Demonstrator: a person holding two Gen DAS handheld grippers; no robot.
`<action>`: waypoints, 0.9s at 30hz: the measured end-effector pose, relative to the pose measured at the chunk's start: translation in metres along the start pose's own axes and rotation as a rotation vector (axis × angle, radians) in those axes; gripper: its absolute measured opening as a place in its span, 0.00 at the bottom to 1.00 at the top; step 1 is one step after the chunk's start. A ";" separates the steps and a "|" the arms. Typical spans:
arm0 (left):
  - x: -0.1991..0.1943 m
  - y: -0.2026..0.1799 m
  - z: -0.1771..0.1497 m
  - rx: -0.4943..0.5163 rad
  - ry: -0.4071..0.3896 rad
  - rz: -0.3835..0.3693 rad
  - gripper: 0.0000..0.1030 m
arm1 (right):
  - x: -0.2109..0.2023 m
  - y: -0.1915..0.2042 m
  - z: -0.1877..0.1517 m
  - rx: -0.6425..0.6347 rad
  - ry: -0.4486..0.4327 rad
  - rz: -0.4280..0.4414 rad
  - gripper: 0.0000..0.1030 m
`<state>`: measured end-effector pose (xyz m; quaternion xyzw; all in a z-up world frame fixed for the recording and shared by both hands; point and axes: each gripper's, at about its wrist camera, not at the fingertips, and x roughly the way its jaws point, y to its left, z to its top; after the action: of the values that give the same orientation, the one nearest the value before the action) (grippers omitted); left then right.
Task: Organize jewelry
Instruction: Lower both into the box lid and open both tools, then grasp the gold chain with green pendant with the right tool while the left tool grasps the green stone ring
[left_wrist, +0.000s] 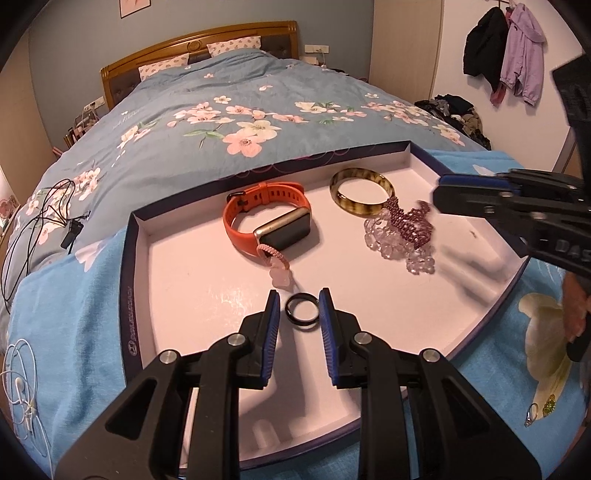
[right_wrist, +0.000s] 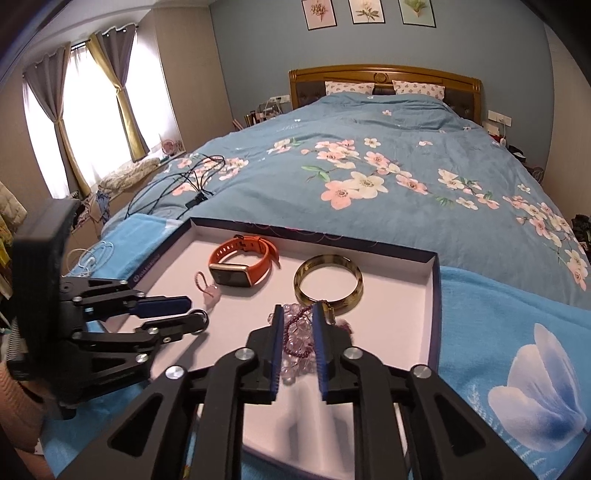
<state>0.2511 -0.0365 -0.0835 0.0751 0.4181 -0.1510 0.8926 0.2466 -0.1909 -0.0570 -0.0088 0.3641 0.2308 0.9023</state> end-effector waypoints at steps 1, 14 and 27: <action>0.001 0.001 0.000 -0.001 0.000 0.000 0.22 | -0.002 0.000 -0.001 0.001 -0.001 0.007 0.14; -0.042 0.005 -0.003 -0.003 -0.100 0.031 0.40 | -0.056 0.017 -0.031 -0.040 -0.033 0.092 0.30; -0.097 -0.011 -0.064 0.064 -0.135 -0.036 0.46 | -0.072 0.018 -0.090 0.018 0.049 0.136 0.33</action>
<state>0.1425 -0.0106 -0.0500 0.0859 0.3531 -0.1851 0.9131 0.1354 -0.2210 -0.0724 0.0185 0.3877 0.2881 0.8754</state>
